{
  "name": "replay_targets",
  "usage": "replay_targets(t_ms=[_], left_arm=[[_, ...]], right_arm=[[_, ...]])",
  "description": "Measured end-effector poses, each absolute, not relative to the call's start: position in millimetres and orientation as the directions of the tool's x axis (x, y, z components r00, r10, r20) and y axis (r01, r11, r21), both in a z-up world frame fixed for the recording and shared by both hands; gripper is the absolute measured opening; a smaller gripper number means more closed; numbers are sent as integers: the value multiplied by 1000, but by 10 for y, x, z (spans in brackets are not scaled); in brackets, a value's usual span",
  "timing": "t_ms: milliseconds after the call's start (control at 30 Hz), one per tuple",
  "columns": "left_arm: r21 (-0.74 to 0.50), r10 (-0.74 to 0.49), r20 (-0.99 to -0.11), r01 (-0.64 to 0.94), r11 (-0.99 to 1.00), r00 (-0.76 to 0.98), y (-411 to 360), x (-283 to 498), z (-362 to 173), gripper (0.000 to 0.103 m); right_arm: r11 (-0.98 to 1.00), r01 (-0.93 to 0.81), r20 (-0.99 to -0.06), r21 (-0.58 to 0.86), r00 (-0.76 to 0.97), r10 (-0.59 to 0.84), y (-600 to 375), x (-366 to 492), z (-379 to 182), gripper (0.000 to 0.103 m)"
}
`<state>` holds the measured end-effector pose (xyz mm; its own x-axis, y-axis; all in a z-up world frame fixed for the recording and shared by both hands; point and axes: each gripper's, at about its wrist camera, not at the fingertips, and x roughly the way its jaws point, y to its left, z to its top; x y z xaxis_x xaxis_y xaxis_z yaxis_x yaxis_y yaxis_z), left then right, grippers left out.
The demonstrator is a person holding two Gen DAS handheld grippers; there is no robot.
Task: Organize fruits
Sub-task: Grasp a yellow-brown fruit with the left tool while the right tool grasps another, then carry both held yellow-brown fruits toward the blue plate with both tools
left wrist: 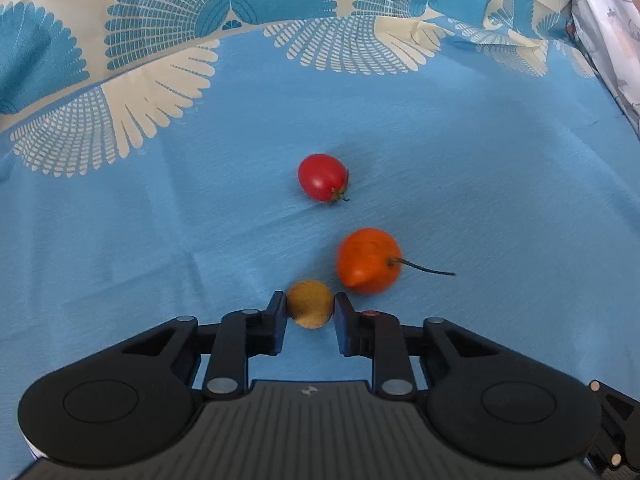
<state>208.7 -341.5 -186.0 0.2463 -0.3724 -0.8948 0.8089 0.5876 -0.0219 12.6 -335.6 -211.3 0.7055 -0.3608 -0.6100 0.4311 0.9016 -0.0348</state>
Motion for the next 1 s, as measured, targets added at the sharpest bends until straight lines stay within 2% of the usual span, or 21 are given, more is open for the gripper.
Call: replay_targets(t_ms=[233, 433, 667, 1000], left_arm=[[-48, -400, -875, 774, 632, 272, -3142, 1758, -1433, 27], [-28, -378, -859, 706, 707, 345, -2499, 1318, -889, 27], [75, -310, -830, 644, 761, 463, -1674, 658, -292, 28], [84, -260, -809, 541, 837, 528, -501, -77, 87, 28]], right_arm=[[822, 570, -602, -15, 651, -462, -3591, -19, -2072, 27], [813, 582, -570, -8, 665, -482, -3548, -210, -1827, 27], [851, 517, -507, 90, 759, -408, -3169, -707, -1123, 27], [941, 324, -463, 100, 852, -244, -2161, -1401, -465, 27]])
